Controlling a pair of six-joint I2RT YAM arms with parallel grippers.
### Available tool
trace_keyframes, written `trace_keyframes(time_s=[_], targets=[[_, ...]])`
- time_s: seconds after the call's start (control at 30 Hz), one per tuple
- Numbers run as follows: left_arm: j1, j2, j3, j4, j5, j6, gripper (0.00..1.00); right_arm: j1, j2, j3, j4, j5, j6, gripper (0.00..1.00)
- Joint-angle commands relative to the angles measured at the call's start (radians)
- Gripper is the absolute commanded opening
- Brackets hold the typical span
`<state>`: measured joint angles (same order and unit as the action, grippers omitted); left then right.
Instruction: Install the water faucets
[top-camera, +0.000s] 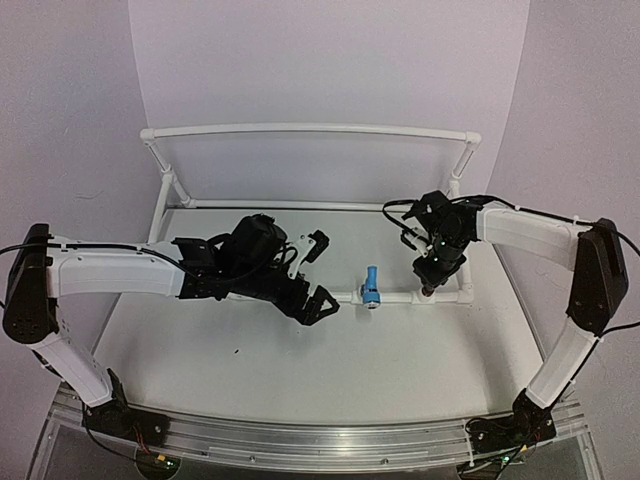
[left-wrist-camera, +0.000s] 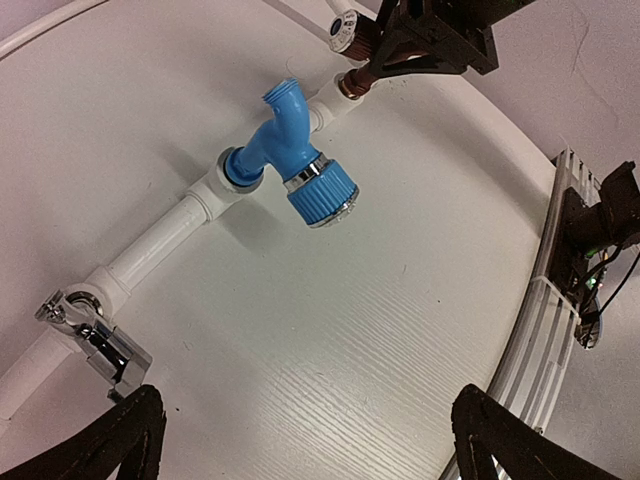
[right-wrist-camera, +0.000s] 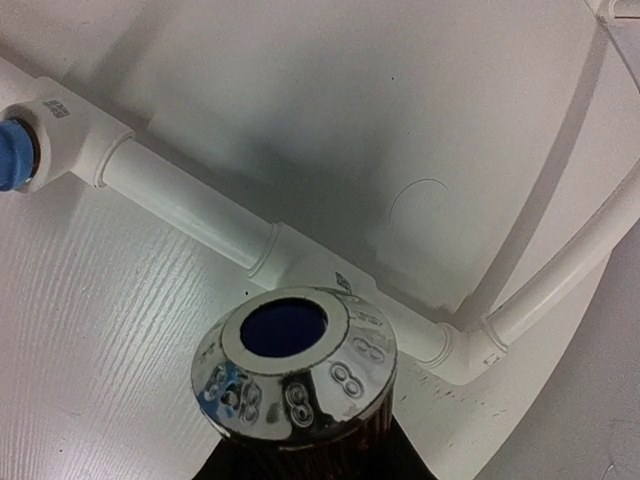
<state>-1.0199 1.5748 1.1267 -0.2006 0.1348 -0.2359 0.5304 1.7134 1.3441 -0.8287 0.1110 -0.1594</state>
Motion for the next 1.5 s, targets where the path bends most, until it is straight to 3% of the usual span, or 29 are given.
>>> trace_keyframes(time_s=[0.0,0.3,0.47,0.67,0.97,1.47], targets=[[0.004,0.011,0.055,0.014,-0.017,-0.007,1.0,0.011,0.009,0.038,-0.021,-0.103,0.095,0.3],[0.004,0.028,0.072,0.012,-0.012,-0.008,1.0,-0.002,0.013,0.067,-0.034,-0.101,0.151,0.37],[0.004,0.042,0.089,0.004,-0.003,-0.008,1.0,-0.008,0.0,0.092,-0.033,-0.063,0.126,0.72],[0.004,0.052,0.103,-0.009,0.007,-0.003,1.0,-0.01,0.004,0.15,-0.059,0.003,-0.058,0.83],[0.004,0.059,0.11,-0.013,0.016,0.001,1.0,-0.009,-0.003,0.289,-0.171,-0.025,-0.384,0.89],[0.004,0.04,0.088,-0.002,0.016,-0.006,1.0,0.041,0.182,0.371,-0.151,0.081,-0.357,0.93]])
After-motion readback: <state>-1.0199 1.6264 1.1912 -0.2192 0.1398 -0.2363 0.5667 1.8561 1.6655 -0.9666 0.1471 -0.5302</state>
